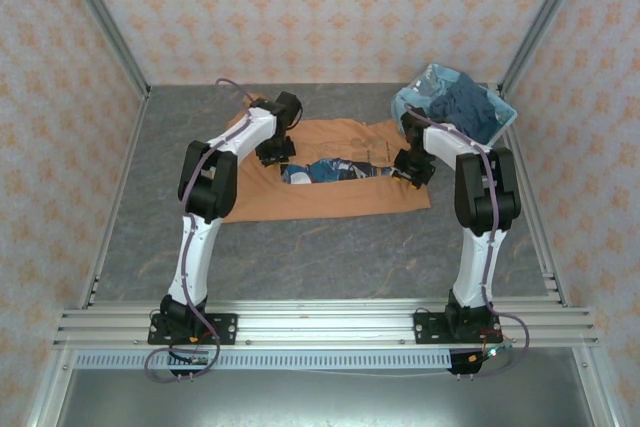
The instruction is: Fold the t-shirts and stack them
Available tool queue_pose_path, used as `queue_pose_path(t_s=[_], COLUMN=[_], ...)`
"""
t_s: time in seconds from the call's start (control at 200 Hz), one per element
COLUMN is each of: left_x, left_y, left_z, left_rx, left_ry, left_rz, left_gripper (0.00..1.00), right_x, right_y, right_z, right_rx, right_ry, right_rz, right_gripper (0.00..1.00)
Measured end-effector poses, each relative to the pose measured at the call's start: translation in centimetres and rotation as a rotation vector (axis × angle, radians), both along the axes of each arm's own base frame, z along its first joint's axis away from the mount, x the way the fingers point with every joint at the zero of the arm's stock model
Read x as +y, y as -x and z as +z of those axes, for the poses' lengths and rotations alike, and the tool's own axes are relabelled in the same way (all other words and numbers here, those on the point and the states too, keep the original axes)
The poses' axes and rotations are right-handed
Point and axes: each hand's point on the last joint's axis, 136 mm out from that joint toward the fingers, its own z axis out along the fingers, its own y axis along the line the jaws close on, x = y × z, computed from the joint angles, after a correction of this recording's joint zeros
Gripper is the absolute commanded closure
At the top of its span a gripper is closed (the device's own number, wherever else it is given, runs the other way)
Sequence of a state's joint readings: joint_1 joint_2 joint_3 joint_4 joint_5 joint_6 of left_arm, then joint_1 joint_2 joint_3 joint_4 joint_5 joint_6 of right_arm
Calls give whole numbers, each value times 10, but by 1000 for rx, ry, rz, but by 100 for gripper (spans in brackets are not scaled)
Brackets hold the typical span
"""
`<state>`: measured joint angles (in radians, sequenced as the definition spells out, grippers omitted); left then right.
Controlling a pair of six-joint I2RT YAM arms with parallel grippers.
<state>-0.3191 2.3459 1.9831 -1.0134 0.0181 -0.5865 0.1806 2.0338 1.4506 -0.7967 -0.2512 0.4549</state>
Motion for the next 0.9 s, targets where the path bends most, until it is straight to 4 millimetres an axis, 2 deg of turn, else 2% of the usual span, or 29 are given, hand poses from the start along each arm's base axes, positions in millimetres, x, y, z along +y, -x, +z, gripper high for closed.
queue_pose_path(t_s=[0.135, 0.345, 0.535, 0.901], left_x=[-5, -13, -16, -42], left_y=[-1, -5, -5, -9], left_z=[1, 4, 5, 6], left_rx=[-6, -25, -30, -66], left_ry=[3, 8, 6, 22], left_rz=[-9, -22, -25, -126], left_gripper=[85, 100, 100, 100], right_x=[0, 0, 0, 0], right_y=[0, 0, 0, 0], right_z=[0, 0, 0, 0], right_rx=[0, 0, -2, -4], right_ry=[0, 0, 0, -1], right_rz=[0, 0, 0, 0], right_gripper=[65, 66, 66, 66])
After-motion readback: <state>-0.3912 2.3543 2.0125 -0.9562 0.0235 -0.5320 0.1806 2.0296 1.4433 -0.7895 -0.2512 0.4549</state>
